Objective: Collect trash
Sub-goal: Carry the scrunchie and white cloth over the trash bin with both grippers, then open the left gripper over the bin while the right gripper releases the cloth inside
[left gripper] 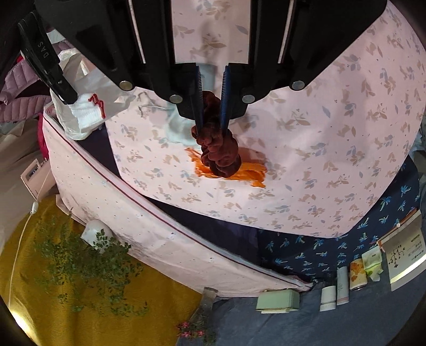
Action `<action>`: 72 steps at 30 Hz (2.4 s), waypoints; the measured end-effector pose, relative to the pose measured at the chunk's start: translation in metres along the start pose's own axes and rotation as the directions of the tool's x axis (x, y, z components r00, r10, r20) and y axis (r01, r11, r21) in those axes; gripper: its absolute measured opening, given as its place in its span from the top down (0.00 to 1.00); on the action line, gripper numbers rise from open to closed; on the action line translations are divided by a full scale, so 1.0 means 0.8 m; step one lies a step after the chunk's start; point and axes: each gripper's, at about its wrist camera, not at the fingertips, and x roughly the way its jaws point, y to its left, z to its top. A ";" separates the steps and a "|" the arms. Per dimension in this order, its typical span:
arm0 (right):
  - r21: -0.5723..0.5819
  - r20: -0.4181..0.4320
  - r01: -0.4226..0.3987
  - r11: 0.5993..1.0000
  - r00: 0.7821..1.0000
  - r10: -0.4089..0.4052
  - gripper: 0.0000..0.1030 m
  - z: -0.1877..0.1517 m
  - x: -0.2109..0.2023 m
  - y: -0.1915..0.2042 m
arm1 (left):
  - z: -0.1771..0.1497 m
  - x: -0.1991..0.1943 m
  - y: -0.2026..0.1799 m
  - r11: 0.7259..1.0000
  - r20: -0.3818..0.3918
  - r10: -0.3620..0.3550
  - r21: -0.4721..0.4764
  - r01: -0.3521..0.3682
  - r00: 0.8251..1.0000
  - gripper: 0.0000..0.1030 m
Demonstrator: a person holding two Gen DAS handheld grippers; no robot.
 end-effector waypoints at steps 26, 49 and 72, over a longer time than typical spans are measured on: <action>0.167 0.106 0.143 0.976 0.981 -0.162 0.89 0.014 -0.092 -0.191 | -0.059 0.016 -0.297 0.922 -0.110 -0.187 0.322 0.213 0.976 0.89; 0.254 0.071 0.189 0.949 0.974 -0.213 0.89 0.006 -0.085 -0.271 | -0.087 0.056 -0.371 0.889 -0.147 -0.188 0.395 0.232 0.971 0.61; 0.208 0.058 0.184 0.961 0.978 -0.200 0.71 0.012 -0.067 -0.233 | -0.084 0.062 -0.317 0.924 -0.108 -0.103 0.356 0.135 0.989 0.51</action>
